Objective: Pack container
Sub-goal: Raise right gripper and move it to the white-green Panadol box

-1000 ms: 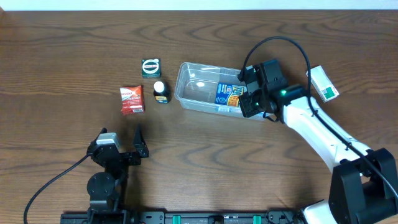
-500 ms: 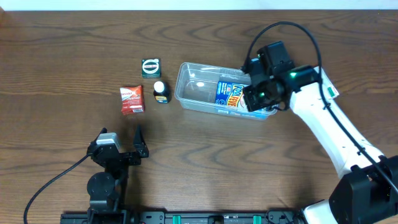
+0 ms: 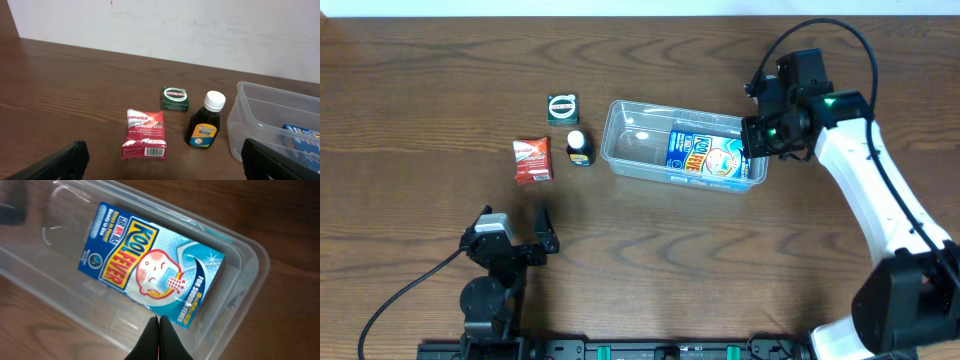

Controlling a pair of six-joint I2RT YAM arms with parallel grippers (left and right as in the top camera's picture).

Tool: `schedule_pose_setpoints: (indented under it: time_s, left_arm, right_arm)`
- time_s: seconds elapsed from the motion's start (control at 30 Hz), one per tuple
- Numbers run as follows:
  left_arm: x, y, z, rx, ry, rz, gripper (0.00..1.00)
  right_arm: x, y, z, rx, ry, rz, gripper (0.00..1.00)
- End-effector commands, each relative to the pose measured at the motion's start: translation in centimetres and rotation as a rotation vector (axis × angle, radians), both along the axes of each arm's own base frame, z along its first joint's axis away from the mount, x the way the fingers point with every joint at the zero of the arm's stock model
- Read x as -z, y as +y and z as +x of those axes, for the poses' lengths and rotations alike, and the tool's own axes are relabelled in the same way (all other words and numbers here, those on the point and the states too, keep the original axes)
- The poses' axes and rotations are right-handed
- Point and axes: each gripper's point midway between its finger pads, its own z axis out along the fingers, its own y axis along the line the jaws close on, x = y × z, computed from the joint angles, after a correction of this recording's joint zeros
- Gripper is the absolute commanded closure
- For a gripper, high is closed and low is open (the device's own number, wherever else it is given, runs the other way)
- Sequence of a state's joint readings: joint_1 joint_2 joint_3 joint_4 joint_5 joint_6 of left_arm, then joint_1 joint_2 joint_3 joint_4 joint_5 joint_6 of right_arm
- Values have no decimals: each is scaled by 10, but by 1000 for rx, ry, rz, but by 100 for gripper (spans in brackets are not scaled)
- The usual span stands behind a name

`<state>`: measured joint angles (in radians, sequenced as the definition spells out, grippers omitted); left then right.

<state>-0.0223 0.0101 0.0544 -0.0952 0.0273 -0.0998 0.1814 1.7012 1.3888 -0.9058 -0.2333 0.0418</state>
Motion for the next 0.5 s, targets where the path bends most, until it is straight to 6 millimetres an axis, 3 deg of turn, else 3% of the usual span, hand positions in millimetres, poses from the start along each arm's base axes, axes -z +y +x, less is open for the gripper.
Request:
schedule_pose_setpoints:
  time_s: [0.0, 0.47]
  left_arm:
    - [17, -1, 0, 12, 37, 12, 2]
    - [17, -1, 0, 12, 37, 12, 2]
  right_arm:
    - [7, 2, 10, -16, -4, -3, 99]
    - [59, -7, 45, 11, -16, -88, 99]
